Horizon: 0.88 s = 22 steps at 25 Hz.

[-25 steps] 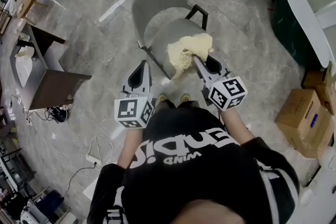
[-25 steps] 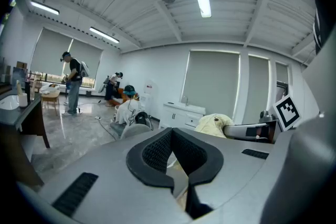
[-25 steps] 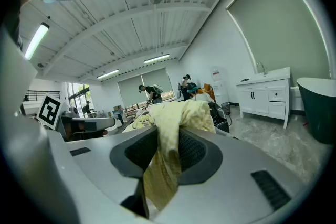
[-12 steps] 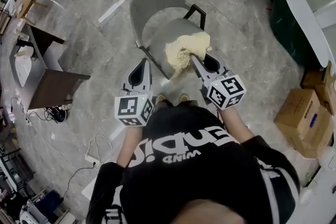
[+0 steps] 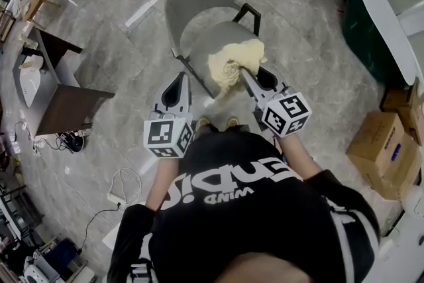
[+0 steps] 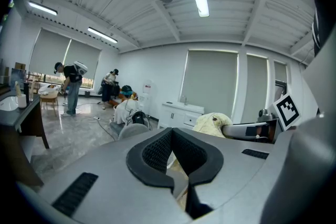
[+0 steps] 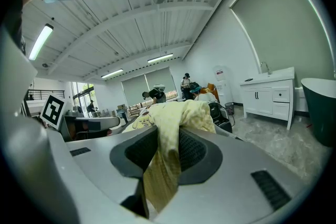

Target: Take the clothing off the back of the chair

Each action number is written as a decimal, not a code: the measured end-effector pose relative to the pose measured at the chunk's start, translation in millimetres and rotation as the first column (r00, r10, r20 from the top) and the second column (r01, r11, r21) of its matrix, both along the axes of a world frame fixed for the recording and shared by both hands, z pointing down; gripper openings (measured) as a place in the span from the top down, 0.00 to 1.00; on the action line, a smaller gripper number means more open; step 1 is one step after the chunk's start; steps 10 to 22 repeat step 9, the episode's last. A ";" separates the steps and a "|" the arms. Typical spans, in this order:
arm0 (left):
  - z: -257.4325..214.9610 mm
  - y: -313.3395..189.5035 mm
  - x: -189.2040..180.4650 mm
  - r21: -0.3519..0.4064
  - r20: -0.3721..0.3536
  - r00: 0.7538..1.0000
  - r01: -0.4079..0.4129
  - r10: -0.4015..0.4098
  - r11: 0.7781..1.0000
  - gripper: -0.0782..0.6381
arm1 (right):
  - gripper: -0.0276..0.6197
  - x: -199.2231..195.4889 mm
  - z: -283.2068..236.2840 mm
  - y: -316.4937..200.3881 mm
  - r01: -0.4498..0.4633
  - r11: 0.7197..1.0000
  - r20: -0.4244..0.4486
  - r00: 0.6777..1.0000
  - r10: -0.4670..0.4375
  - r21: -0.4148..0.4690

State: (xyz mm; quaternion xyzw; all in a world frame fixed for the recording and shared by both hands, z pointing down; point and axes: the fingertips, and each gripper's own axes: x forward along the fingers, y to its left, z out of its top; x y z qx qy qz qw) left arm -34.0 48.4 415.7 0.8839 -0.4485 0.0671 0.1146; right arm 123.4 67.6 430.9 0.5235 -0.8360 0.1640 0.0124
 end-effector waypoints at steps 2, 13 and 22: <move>0.0 1.1 -0.7 -0.001 0.002 1.000 0.000 0.000 1.000 0.87 | 0.78 -0.9 -0.3 1.7 0.001 1.000 0.000 1.000 -0.001 0.000; -2.2 -1.4 0.8 0.005 0.005 1.000 -0.004 0.004 1.000 0.87 | 0.78 -0.5 -2.4 -0.8 0.004 1.000 0.002 1.000 -0.004 0.007; -2.2 -1.4 0.8 0.005 0.005 1.000 -0.004 0.004 1.000 0.87 | 0.78 -0.5 -2.4 -0.8 0.004 1.000 0.002 1.000 -0.004 0.007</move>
